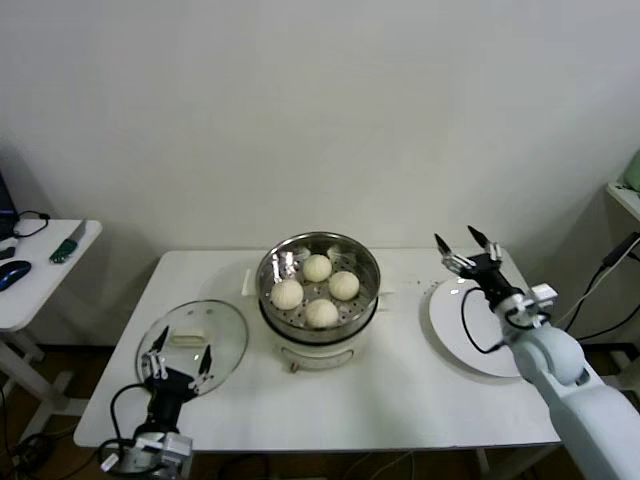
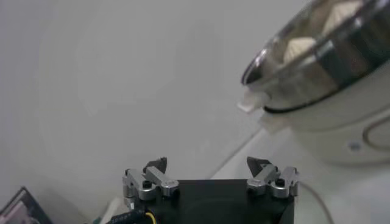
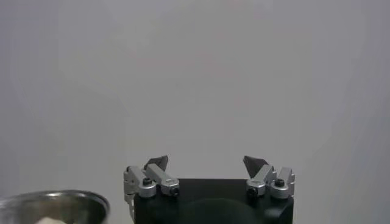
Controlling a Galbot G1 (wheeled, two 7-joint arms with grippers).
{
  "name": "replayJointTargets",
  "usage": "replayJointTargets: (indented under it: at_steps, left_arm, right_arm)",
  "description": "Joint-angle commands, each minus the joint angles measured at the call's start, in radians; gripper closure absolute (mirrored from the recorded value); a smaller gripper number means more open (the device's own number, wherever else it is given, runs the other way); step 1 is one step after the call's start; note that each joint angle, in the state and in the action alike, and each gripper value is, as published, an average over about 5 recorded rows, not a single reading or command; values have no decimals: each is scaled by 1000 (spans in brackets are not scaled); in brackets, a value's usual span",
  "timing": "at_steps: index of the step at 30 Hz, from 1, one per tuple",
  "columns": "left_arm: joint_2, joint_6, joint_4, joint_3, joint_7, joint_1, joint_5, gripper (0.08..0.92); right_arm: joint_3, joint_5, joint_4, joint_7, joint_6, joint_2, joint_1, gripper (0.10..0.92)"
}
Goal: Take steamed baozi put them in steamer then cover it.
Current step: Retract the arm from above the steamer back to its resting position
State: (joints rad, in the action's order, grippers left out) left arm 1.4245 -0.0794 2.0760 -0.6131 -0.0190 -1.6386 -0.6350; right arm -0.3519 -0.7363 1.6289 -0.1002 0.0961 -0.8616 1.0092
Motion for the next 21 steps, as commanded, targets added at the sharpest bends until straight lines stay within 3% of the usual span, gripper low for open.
replayJointTargets:
  at_steps: [1, 9, 21]
  left_arm:
    - [-14, -35, -9, 4, -1, -3, -470, 177]
    - [-35, -64, -95, 27, -37, 47, -745, 177]
    - [-39, -8, -340, 28, -45, 196, -856, 177]
  right_arm:
    - [-359, 86, 70, -25, -10, -133, 360, 203]
    - [-370, 98, 58, -57, -11, -156, 395, 203]
    - [-358, 133, 37, -74, -12, -170, 393, 203]
